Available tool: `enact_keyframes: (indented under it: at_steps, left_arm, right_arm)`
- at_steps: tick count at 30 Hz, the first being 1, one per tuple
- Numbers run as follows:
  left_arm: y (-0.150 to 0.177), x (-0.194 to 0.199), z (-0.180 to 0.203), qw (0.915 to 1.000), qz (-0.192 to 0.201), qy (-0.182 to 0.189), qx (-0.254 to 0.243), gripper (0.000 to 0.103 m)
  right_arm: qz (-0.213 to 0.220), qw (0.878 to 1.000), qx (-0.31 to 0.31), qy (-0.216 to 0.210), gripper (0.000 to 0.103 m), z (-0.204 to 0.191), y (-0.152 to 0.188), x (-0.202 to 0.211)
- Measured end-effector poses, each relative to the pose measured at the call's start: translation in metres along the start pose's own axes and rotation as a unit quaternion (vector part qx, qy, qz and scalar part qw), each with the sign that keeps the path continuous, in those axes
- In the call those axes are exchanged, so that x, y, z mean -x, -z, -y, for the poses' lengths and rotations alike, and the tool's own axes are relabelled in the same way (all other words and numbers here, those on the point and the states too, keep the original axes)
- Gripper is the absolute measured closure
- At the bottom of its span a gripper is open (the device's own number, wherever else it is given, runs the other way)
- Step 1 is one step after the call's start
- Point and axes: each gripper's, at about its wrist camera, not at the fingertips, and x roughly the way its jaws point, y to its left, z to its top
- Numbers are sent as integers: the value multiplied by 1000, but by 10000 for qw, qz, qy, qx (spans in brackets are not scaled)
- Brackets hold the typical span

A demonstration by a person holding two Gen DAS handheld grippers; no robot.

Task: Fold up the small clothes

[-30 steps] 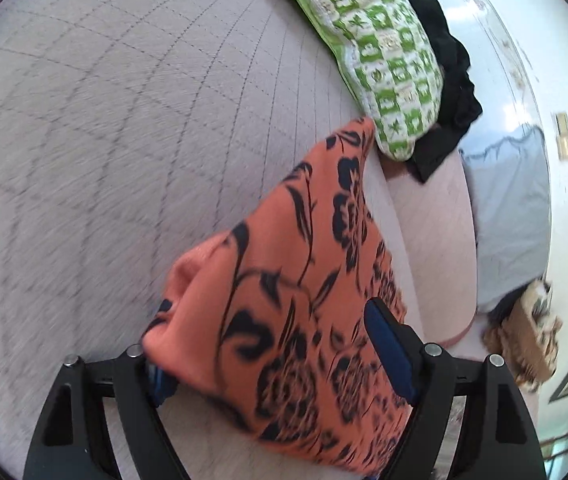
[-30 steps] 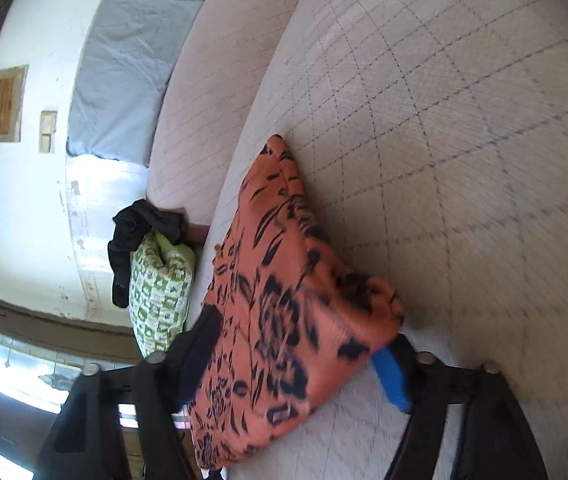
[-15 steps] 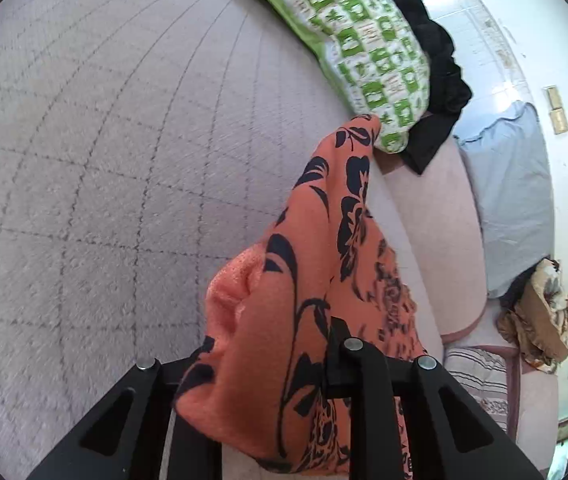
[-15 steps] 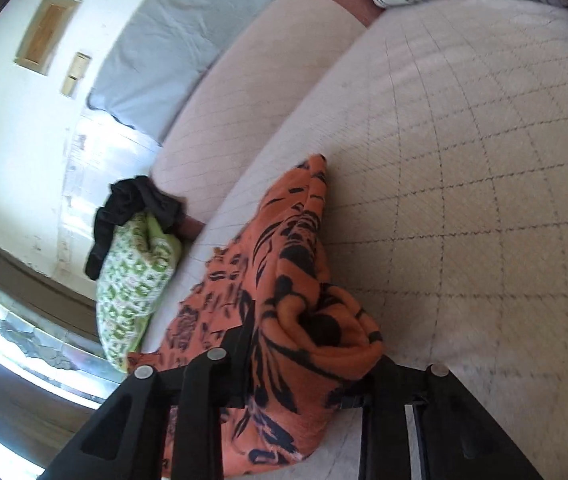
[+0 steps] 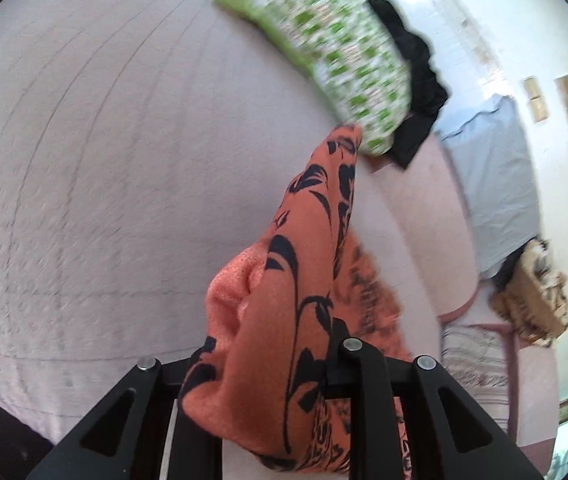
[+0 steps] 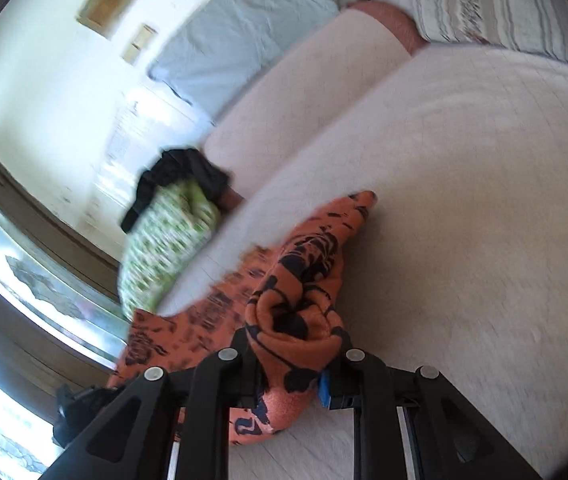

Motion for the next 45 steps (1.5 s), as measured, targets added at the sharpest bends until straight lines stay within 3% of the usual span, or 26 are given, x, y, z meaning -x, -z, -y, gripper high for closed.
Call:
enact_keyframes:
  at_steps: [2,4,6,10,12,15,19,24,26,27,28,30,34,39,42,45]
  left_arm:
    - [2,-9,-21,9990,-127,-165,404,69]
    - [3,-11,-35,9971,-105,132,741,65]
    - [2,-11,-37,9964,-103,285,792,59]
    - [4,-11,-30,9984,24,209,530,58]
    - [6,-17,-22,9994,154,86,298,59]
    - [8,-19,-21,9996,232,-74,106,71]
    - [7,-19,-25,9996,236,-18,144,74]
    - [7,-15,-25,9998,175,-46,35,76]
    - [5,-17,-21,9998,170,-73,-15,77]
    - [4,-17,-17,9998,174,-90,-65,78]
    - [3,-16,-13,9997,179,-106,-144,78]
    - [3,-13,-2,9988,229,-143,-412,79]
    - [8,-1,32,9926,432,-227,-1114,80]
    - [22,11,84,9780,619,-228,-1981,81]
    - [35,10,115,9696,624,-211,-2358,81]
    - [51,1,145,9621,527,-228,-2667,81]
  right_arm:
    - [-497,9970,-433,399,78,20,6,-11]
    - [-773,9901,-1027,565,73,42,8,-15]
    - [-770,9871,-1291,546,68,51,7,-6]
    - [293,9890,-652,1292,63,30,1,41]
    - [748,9874,-314,1356,63,12,-3,55]
    - [602,9910,569,1048,63,-24,-9,43]
    - [-393,9863,1518,503,72,-87,1,-27]
    - [-1385,9782,1528,232,75,-117,25,-114]
    - [-1991,9690,1392,442,78,-107,43,-145]
    - [-2087,9666,1393,524,83,-102,49,-157]
    - [-1810,9699,1569,440,88,-98,52,-154]
    - [-1774,9680,1750,298,89,-94,54,-149]
    - [-2236,9635,1469,-128,89,-78,39,-143]
    - [-2803,9511,1143,-621,86,-58,17,-132]
    - [-2602,9560,1136,-734,86,-49,1,-114]
    - [-2289,9667,752,-868,84,-28,-21,-97]
